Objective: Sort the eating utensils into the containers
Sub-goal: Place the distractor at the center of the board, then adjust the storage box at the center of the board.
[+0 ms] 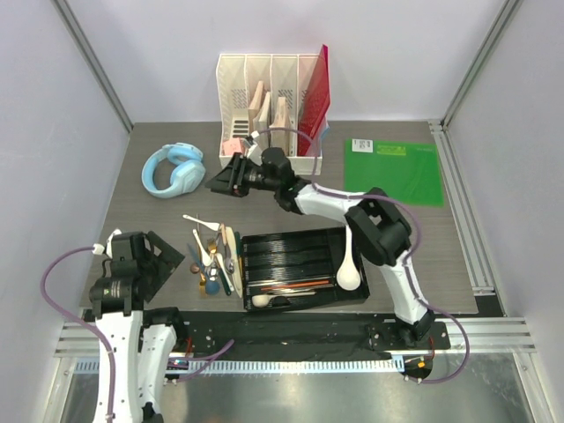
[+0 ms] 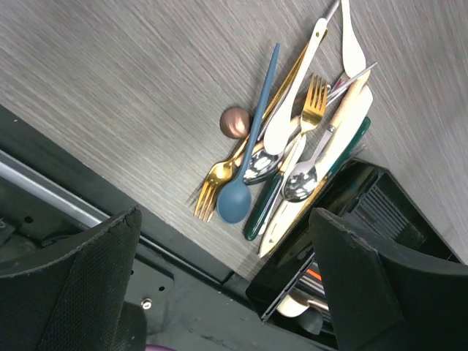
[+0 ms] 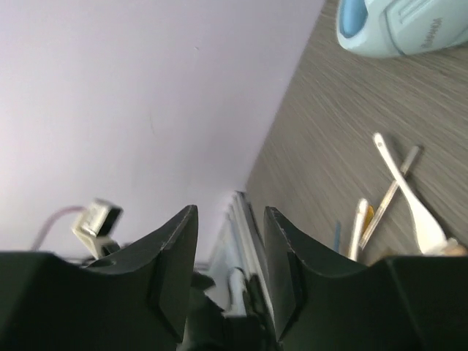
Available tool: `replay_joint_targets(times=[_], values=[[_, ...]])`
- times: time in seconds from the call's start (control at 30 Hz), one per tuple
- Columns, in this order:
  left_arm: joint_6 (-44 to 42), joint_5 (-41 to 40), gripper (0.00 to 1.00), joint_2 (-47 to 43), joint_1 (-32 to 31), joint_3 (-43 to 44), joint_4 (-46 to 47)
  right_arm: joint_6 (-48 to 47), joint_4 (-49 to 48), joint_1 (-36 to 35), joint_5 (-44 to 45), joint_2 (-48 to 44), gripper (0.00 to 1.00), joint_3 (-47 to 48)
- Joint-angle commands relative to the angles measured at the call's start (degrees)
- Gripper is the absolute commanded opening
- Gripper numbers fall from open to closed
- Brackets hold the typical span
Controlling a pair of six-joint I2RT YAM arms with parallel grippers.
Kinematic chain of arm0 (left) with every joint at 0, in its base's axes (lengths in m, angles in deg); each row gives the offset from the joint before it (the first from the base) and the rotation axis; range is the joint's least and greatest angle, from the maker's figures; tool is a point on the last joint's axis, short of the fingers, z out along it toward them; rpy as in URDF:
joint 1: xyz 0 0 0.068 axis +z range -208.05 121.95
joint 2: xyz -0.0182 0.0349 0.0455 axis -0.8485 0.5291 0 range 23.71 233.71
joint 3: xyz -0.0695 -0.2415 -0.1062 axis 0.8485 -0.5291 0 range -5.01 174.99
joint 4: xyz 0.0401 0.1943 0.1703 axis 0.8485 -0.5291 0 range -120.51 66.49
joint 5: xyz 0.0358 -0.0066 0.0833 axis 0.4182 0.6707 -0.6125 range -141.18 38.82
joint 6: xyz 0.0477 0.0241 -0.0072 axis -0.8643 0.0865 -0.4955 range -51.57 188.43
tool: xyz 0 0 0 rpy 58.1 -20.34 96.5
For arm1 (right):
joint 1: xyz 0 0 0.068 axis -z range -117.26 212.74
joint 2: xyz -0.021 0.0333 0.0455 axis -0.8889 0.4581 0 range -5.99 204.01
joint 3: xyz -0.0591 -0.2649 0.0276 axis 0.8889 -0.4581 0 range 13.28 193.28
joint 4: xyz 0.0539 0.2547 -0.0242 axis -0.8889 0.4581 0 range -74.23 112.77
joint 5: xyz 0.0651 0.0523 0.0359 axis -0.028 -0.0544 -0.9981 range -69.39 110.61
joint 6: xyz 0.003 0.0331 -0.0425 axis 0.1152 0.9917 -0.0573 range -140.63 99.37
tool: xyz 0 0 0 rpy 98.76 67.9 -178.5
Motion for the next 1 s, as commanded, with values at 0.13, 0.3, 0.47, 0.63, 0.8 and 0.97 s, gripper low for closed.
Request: replay_joint_targets(times=[0.13,0.3,0.47,0.63,0.8,0.97], values=[[3.6,-2.06,0.95,3.81,0.37,0.38,3.78,-36.62,49.94,0.45,8.93,-21.81,0.53,-2.31],[4.13,-1.36,0.95,4.25,0.37,-0.23,4.66,-46.3,63.33,0.9,15.45,-25.61,0.6,-5.64],[3.69,-0.56,0.94,4.25,0.37,-0.24,4.92,-51.04,65.45,0.46,17.73,-25.26,0.65,-10.73],[3.16,1.11,0.92,4.08,0.29,-1.12,5.45,-55.71,66.24,-0.95,22.57,-24.56,0.7,-13.73],[2.64,2.07,0.91,4.25,0.37,-1.38,5.72,-59.22,66.77,-1.56,26.6,-24.03,0.71,-13.74],[2.64,2.16,0.91,4.34,0.37,-1.38,5.98,-61.69,66.77,-1.83,29.86,-22.1,0.71,-13.3]])
